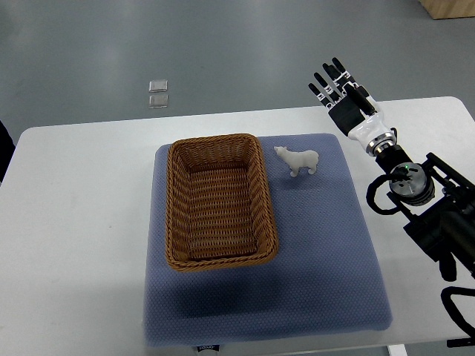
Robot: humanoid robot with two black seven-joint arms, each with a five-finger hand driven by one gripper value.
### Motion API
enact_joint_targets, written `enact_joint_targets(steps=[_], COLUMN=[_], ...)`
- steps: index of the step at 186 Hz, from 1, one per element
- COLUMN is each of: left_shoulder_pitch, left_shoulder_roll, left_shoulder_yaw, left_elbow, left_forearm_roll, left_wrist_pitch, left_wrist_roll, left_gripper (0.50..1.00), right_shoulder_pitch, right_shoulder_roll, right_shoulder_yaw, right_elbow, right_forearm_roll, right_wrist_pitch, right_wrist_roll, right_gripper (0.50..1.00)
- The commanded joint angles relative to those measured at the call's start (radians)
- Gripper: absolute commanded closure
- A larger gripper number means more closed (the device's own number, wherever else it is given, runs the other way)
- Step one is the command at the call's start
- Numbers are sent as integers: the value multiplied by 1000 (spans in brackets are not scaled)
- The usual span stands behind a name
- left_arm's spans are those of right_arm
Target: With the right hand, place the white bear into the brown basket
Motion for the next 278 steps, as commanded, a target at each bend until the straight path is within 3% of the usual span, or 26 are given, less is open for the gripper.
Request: enact_joint_targets(steps=[1,49,106,147,157,158,174,194,211,278], left_shoulder_pitch=[0,0,0,0,0,0,0,0,0,0], left_shoulder_roll=[0,0,0,0,0,0,0,0,0,0], left_shoulder_yaw=[0,-3,-5,-6,-6,-5,-5,-5,-5,-3], left_elbow=[0,0,0,-1,-1,-1,-1,-1,-1,-3], left_forearm_roll=[0,-2,-2,-2,-2,0,0,0,0,1], left_wrist_pitch=[0,0,0,0,0,-2,-2,-2,-2,-2], left_wrist_roll=[0,0,0,0,0,-2,0,0,0,0], left_gripper=[500,500,500,500,500,500,500,500,500,500], right_shoulder_pitch=[2,9,91,284,284,339,429,528,554,476], right_shoulder_roll=[1,-5,-68,-183,-183,-217,-248,-264,-255,-197], right_shoulder_yaw=[-1,-2,-29,-366,-366,-457,-590,-726,-748,-754], right_elbow=[0,0,0,25,25,51,94,135,155,157], right_forearm_roll=[0,-28,-377,-912,-913,-1014,-1121,-1138,-1129,-1121], right_wrist_pitch=[0,0,15,29,29,38,67,121,144,62], right_wrist_roll=[-2,-5,-69,-112,-112,-150,-216,-327,-376,-376], right_gripper=[576,576,576,576,576,576,576,574,576,579])
